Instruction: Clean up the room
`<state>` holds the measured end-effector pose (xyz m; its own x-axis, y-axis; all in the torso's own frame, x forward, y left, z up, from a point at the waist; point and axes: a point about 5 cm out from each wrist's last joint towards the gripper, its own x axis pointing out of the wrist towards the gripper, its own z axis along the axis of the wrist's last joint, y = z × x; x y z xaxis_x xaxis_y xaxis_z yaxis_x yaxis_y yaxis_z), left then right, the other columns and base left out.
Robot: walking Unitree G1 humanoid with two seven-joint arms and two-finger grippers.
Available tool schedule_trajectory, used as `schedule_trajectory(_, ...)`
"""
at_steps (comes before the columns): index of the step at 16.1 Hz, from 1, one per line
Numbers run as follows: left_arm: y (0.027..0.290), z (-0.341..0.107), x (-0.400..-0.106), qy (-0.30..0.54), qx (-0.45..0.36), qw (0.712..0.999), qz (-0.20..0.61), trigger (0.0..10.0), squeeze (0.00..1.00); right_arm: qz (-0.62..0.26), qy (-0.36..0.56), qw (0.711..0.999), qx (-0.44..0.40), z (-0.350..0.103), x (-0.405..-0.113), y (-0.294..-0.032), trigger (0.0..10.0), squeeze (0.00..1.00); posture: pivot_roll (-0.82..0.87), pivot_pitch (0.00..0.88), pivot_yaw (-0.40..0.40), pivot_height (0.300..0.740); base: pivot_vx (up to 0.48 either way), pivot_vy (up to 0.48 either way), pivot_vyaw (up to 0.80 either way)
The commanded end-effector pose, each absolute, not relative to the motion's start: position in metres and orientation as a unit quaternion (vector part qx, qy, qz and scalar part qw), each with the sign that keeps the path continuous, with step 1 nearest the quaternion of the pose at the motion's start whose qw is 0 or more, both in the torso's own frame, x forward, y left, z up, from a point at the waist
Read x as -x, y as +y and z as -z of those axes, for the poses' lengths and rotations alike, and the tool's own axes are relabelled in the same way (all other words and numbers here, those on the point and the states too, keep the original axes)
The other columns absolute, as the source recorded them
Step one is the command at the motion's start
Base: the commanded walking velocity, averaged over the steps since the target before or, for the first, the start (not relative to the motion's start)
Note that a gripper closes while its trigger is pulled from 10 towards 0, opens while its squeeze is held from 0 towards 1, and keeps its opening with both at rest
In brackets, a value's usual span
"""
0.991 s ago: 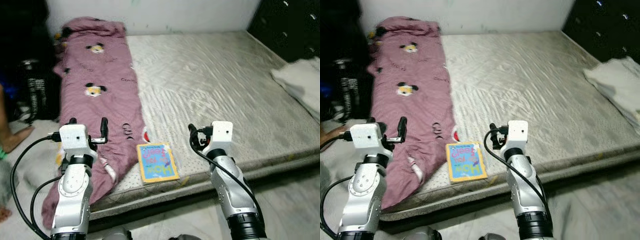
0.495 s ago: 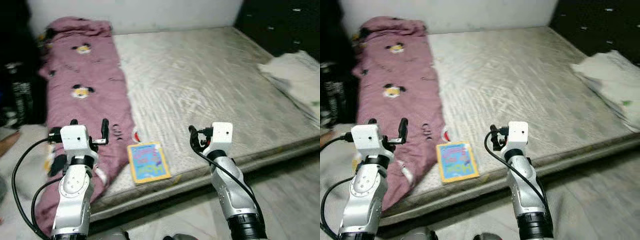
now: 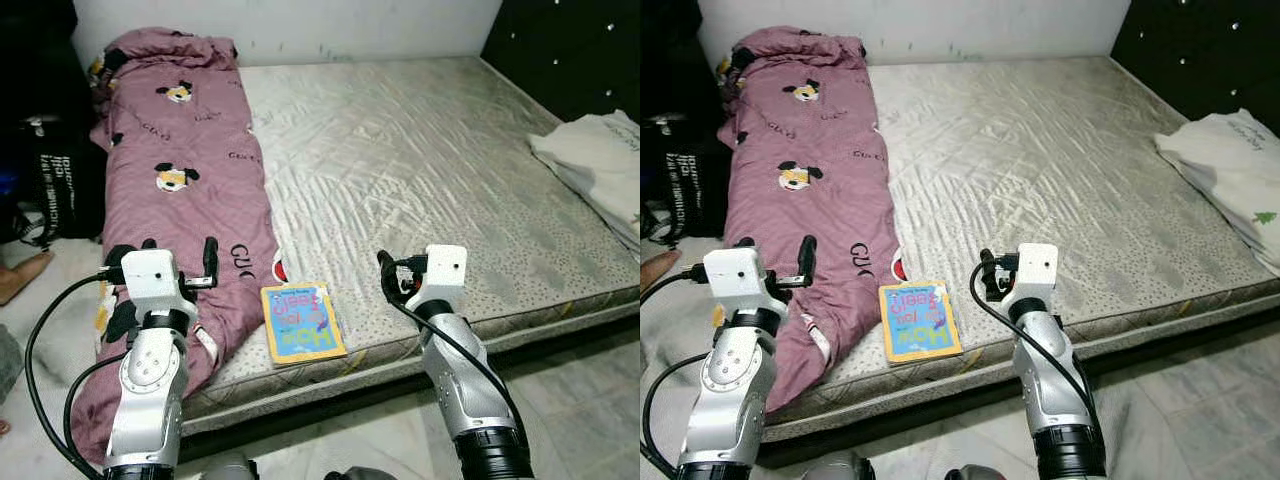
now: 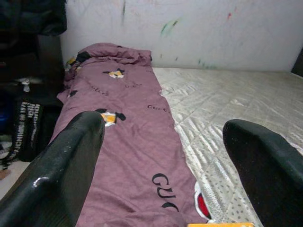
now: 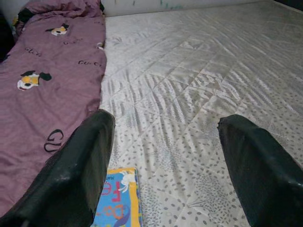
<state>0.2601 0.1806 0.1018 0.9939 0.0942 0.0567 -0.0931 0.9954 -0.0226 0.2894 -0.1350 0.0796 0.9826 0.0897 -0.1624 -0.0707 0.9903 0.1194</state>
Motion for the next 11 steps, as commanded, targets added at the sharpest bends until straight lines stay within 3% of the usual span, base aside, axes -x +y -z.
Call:
schedule_trajectory(1,0.1832,-0.1027,-0.2587,-0.027,0.01,0.998,-0.05,10.0,0.0,-0.035,0.077,0.995,-0.058,-0.0836,-0.2907,-0.1396,10.0,0.0,0.09,0.0,-0.06,0.74,0.0,0.0,0.0)
schedule_trajectory(4,0.1868,-0.1011,-0.2574,-0.021,0.014,0.998,-0.055,10.0,0.0,-0.037,0.076,0.994,-0.062,-0.0839,-0.2903,-0.1394,10.0,0.0,0.09,0.0,-0.058,0.728,0.0,0.0,0.0)
schedule_trajectory(11,0.1861,-0.1013,-0.2572,-0.017,0.013,0.998,-0.051,10.0,0.0,-0.038,0.077,0.994,-0.066,-0.0841,-0.2899,-0.1394,10.0,0.0,0.09,0.0,-0.058,0.646,0.0,0.0,0.0)
